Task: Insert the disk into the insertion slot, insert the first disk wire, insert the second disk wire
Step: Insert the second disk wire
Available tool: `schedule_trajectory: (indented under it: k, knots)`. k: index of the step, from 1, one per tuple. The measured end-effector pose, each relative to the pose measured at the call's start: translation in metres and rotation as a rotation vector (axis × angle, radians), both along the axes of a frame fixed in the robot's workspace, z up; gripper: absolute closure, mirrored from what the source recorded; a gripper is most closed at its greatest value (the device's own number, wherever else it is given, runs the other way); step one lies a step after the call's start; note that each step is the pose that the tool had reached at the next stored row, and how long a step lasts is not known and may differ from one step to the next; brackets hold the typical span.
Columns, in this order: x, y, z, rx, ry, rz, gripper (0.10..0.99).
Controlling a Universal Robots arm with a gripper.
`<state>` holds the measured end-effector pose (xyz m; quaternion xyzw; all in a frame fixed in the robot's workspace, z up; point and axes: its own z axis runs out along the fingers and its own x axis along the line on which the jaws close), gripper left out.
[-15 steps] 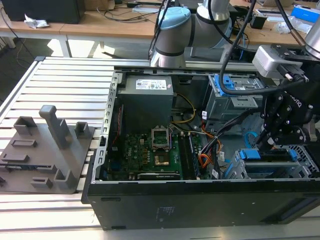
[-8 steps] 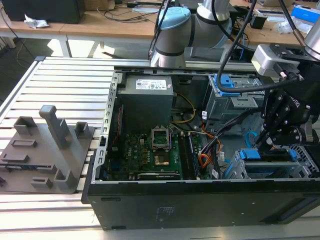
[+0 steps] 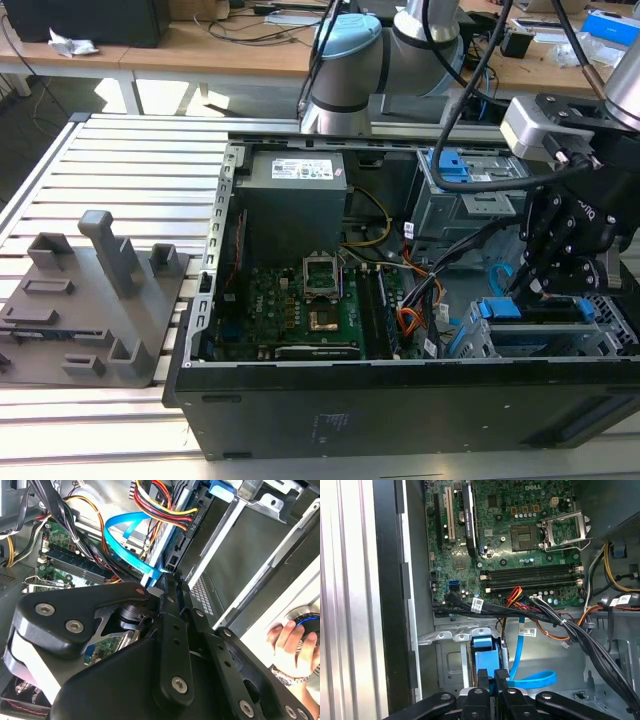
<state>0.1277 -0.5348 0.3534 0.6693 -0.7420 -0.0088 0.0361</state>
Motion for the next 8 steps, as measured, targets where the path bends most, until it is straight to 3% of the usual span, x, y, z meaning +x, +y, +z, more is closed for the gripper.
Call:
schedule_trajectory:
  k: [8]
  knots:
    - [0.0093,0.0000,-0.0030,0.001,0.0005,0.000,0.922]
